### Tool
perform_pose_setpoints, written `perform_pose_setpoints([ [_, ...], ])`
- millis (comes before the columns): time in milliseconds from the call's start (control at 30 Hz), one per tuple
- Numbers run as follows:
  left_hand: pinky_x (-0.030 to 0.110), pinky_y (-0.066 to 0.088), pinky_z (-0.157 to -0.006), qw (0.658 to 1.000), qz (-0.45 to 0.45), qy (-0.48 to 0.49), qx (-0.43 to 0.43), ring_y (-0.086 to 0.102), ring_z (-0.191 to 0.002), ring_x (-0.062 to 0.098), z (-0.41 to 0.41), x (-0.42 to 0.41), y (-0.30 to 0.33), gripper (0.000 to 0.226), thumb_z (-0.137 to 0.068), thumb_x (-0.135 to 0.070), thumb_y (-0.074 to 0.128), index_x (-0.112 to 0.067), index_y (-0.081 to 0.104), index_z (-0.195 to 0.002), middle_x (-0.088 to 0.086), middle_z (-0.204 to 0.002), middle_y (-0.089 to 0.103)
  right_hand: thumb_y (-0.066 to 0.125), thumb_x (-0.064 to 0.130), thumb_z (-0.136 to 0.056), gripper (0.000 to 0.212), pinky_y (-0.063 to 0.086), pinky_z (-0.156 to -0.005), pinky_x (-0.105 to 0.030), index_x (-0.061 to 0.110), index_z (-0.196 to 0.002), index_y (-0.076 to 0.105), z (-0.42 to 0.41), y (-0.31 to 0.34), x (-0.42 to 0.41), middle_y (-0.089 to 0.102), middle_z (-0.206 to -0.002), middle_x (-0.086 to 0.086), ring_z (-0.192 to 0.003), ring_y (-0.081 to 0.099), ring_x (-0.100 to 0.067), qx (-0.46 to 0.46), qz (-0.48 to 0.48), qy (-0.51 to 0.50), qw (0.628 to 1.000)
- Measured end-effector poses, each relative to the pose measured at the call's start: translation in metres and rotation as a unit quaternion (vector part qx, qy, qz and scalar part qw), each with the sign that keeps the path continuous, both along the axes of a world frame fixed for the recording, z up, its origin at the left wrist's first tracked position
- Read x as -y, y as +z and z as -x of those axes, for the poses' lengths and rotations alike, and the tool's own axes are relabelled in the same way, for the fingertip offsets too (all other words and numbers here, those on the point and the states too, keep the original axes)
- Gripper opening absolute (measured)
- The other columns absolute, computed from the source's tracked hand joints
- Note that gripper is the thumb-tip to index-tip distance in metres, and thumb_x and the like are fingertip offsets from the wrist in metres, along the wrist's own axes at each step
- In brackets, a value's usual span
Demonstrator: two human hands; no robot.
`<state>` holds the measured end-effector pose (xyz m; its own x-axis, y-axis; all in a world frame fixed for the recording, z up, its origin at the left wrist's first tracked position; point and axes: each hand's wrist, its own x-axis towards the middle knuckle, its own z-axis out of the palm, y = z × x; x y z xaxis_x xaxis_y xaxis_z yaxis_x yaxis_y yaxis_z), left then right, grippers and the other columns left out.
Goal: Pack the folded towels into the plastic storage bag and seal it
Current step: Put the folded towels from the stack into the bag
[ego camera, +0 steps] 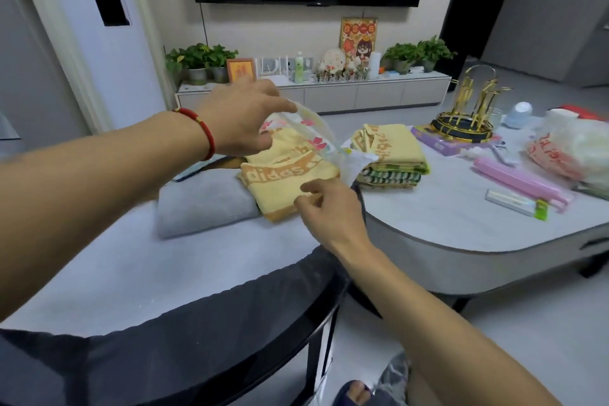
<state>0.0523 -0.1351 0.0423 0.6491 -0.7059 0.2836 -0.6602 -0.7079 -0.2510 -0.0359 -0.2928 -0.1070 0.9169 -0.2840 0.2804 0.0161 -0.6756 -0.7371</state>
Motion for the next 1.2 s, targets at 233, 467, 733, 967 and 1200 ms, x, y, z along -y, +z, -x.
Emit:
perform_pose_setpoints([
  [233, 0.044, 0.044, -0.081, 0.999, -0.010, -0.011, 0.044, 0.044, -0.115, 0.029, -0.007, 0.026, -0.015, 0.051, -0.084, -0.038, 0.061, -0.035, 0.052, -0.134, 0.002, -0.135, 0.051, 0.054, 0.023, -0.090, 0.029, 0.044, -0.055, -0.030, 0.011, -0.076, 0.076, -0.009, 0.014, 0.135, 0.072, -0.072, 0.000, -0.068, 0.064, -0.011, 0.187, -0.078, -0.147, 0.968],
  [467, 0.049, 0.048, -0.085, 0.999, 0.041, -0.026, 0.014, 0.046, -0.106, 0.028, -0.019, 0.036, -0.021, 0.048, -0.085, -0.035, 0.061, -0.030, 0.055, -0.132, 0.004, -0.124, 0.058, 0.056, 0.027, -0.101, 0.036, 0.048, -0.093, -0.034, 0.011, -0.131, 0.069, -0.119, -0.003, 0.229, 0.069, -0.130, -0.017, -0.120, 0.063, -0.035, -0.048, -0.012, -0.184, 0.982],
  [733, 0.039, 0.044, -0.086, 0.996, 0.069, -0.054, -0.023, 0.046, -0.103, 0.022, -0.029, 0.032, -0.024, 0.049, -0.082, -0.042, 0.063, -0.031, 0.058, -0.130, 0.001, -0.121, 0.059, 0.078, 0.028, -0.088, 0.038, 0.041, -0.104, -0.046, 0.022, -0.123, 0.065, -0.175, -0.016, 0.253, 0.061, -0.133, -0.019, -0.127, 0.051, -0.042, -0.173, 0.049, -0.234, 0.955],
  [967, 0.043, 0.046, -0.087, 0.998, 0.051, -0.024, -0.022, 0.047, -0.106, 0.023, -0.024, 0.021, -0.018, 0.050, -0.083, -0.040, 0.065, -0.037, 0.054, -0.132, 0.001, -0.117, 0.054, 0.080, 0.001, -0.080, 0.027, 0.059, -0.069, -0.039, 0.016, -0.098, 0.067, -0.160, 0.020, 0.241, 0.065, -0.106, -0.015, -0.080, 0.064, -0.026, -0.059, -0.084, -0.200, 0.974],
  [1200, 0.041, 0.049, -0.079, 0.998, 0.020, 0.055, -0.033, 0.051, -0.100, 0.026, -0.002, -0.014, -0.015, 0.055, -0.084, -0.033, 0.066, -0.039, 0.049, -0.136, 0.004, -0.110, 0.052, 0.071, -0.011, -0.081, 0.033, 0.056, -0.045, -0.025, 0.020, -0.088, 0.062, -0.058, 0.071, 0.201, 0.059, -0.091, -0.006, -0.075, 0.065, -0.020, 0.021, -0.135, -0.073, 0.988],
])
